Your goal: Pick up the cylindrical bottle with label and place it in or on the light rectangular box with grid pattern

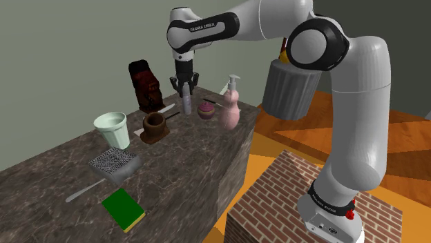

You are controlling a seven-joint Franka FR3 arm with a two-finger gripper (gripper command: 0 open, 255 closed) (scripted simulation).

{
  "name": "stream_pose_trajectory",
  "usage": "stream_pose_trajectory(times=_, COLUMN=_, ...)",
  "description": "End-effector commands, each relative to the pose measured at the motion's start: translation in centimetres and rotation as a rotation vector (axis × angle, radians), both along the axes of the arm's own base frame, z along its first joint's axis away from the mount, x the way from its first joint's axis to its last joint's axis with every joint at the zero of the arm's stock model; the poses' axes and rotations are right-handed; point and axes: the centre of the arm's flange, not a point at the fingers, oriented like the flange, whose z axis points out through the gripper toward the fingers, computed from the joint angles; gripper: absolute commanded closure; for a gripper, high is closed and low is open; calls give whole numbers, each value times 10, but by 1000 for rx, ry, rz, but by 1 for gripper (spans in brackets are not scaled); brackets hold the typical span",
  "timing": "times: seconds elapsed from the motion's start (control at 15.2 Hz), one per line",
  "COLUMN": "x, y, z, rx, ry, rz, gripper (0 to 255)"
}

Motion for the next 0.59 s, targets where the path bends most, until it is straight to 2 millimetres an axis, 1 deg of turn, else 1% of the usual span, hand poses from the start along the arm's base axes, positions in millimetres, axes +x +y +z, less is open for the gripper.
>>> stream_pose_trajectory(times=0.0, x=-1, y=-1, z=11, rx=0, ry=0, rz=0, gripper=255)
stream_pose_trajectory(times=0.53, x=-1, y=-1, z=54, rx=0, ry=0, rz=0, gripper=255)
